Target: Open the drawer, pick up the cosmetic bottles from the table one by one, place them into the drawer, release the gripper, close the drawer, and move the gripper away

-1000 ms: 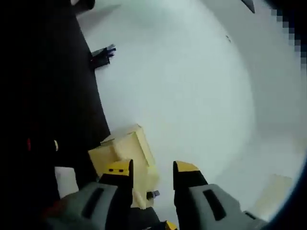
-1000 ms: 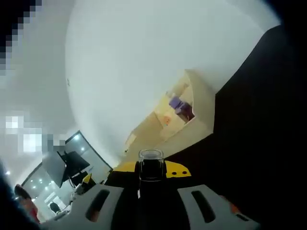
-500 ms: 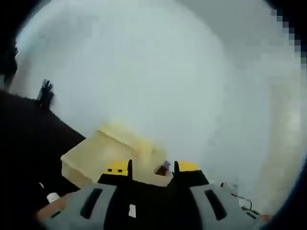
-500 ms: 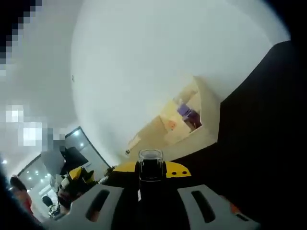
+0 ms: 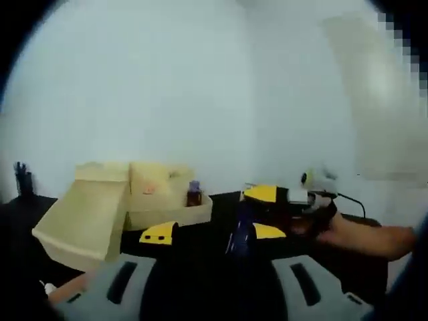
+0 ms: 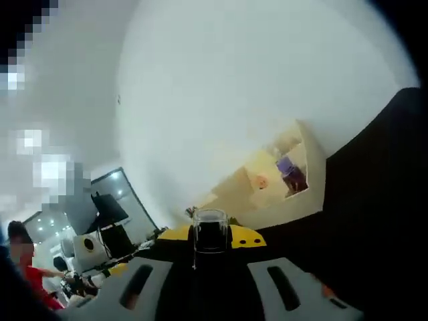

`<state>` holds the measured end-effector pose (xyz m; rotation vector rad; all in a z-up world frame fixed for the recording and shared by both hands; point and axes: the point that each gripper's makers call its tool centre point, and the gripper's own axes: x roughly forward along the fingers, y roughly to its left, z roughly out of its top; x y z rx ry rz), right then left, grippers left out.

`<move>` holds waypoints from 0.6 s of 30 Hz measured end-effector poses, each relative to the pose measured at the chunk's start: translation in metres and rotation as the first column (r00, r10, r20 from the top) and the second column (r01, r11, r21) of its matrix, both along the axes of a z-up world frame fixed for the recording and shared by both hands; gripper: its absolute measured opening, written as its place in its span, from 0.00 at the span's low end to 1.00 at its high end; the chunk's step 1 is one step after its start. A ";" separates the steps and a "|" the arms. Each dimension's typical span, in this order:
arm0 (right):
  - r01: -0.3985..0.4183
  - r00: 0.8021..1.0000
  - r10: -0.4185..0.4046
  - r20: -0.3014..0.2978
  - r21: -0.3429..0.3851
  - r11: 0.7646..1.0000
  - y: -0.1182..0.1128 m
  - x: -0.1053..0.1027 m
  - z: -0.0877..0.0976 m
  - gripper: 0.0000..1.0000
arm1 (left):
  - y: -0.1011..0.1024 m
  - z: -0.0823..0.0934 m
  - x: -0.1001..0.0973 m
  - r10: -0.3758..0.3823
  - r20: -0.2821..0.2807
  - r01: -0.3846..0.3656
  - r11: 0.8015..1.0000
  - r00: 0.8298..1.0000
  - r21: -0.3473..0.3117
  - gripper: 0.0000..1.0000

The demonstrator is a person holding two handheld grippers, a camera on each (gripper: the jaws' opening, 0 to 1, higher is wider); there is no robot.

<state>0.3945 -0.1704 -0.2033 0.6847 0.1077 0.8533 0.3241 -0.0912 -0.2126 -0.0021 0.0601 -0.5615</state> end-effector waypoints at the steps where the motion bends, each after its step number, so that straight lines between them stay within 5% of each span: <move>1: -0.003 1.000 0.003 0.005 0.000 1.000 0.001 -0.002 0.001 0.16 | -0.002 -0.002 0.000 0.002 0.001 -0.002 1.000 1.000 0.014 0.40; 8: -0.017 0.998 0.019 0.058 -0.040 0.999 0.010 -0.014 0.009 0.16 | -0.011 -0.008 -0.004 -0.028 -0.029 0.029 1.000 0.999 0.001 0.39; 18: -0.022 0.992 0.037 0.123 -0.122 0.992 0.022 -0.022 0.013 0.16 | -0.033 -0.023 -0.010 -0.051 -0.042 0.057 0.989 0.998 0.138 0.39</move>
